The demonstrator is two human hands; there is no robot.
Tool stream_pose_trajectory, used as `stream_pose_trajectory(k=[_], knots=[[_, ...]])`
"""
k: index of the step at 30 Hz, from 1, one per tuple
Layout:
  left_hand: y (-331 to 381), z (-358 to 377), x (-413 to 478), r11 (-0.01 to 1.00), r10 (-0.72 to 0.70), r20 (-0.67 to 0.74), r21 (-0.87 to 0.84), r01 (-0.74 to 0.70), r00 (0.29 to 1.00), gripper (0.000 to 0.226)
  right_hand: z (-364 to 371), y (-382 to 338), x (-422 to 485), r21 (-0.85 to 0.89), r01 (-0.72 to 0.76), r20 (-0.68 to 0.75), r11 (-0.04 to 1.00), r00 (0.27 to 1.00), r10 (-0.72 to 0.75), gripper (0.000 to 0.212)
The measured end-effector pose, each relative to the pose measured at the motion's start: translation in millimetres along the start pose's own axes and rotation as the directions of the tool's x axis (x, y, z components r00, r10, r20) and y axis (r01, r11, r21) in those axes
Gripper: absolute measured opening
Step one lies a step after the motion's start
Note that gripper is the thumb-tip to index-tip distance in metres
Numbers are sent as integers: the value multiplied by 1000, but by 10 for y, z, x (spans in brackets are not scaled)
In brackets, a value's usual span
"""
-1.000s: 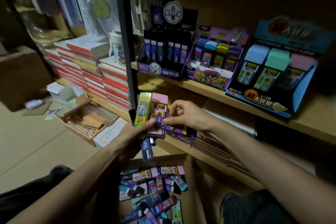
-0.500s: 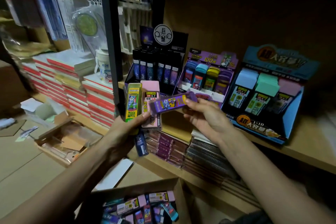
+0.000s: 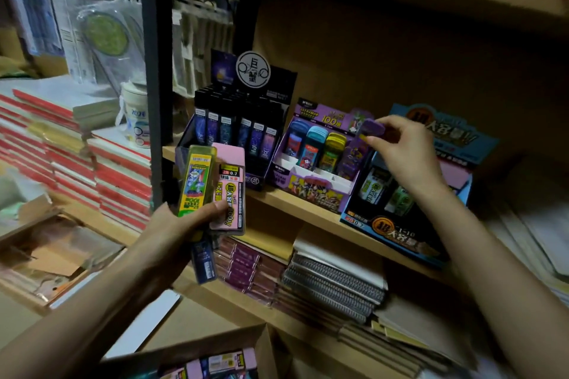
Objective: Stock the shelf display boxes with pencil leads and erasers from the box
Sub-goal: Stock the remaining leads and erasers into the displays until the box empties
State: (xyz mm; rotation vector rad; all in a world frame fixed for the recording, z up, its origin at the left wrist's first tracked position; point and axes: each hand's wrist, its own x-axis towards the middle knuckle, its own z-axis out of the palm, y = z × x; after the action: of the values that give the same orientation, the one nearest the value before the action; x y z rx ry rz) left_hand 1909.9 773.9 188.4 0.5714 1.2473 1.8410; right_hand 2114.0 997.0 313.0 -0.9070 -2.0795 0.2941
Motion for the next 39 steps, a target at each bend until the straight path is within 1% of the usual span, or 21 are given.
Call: stream_pose_trajectory(k=[4,6,8,11,13,15,17,19,20,21,22,23,24,25,26,27,29,31,34,37,39], knots=[[-2,48,-22,1000,11,11,-13,-11,1000,55,89,72,45,-156,62,-30,986,997,-68,22],[-1,65,-43,1000,17,34,-4,-17,999,67,162,110,71,-240,70,-17,968,997,-76,29],[4,70,-64,1000,18,48,20,-19,999,80,229,128,66,-290,45,-22,956,998,-53,34],[17,66,-69,1000,22,41,18,-23,999,86,323,193,31,-444,113,7,889,992,-122,30],[33,73,-78,1000,21,39,11,-22,999,88,362,241,9,-519,130,37,845,991,-130,25],[46,89,-95,1000,25,51,18,-26,998,93,372,251,-10,-533,112,35,838,993,-110,24],[54,109,-111,999,31,71,27,-33,997,89,363,195,-62,-526,116,23,842,992,-122,23],[53,133,-117,999,27,84,33,-30,996,69,357,54,-160,-432,141,-13,891,987,-162,19],[50,150,-120,999,22,83,26,-24,996,58,365,-45,-225,-321,151,-17,935,986,-165,16],[42,165,-120,1000,15,80,17,-17,997,49,391,-163,-303,-157,138,17,978,990,-137,14],[33,178,-122,1000,5,78,9,-5,997,43,431,-289,-383,37,79,99,996,992,-82,12],[24,192,-124,1000,-4,78,4,4,997,40,481,-424,-461,226,-25,213,974,977,-24,10],[18,203,-129,1000,-11,81,2,11,997,37,545,-542,-526,377,-159,332,912,943,27,11],[11,213,-131,1000,-17,85,6,17,996,36,617,-633,-578,465,-295,440,835,895,71,14],[3,223,-136,1000,-26,89,11,25,996,37,689,-693,-623,498,-403,527,768,844,101,18],[-6,232,-138,999,-36,92,19,34,995,37,753,-737,-662,501,-469,582,727,804,119,22],[-29,253,-144,998,-51,96,32,48,994,39,833,-783,-699,486,-505,615,714,777,131,21],[-51,281,-150,998,-50,102,28,47,994,40,846,-790,-691,522,-506,611,686,783,113,11],[-57,329,-150,999,-29,112,-11,31,993,42,747,-754,-651,592,-506,599,627,797,78,5],[-63,427,-151,999,-21,145,-27,25,989,40,581,-640,-658,612,-472,564,634,823,68,6],[-93,508,-151,998,-21,169,-49,30,985,34,445,-514,-659,609,-455,513,650,851,115,5]])
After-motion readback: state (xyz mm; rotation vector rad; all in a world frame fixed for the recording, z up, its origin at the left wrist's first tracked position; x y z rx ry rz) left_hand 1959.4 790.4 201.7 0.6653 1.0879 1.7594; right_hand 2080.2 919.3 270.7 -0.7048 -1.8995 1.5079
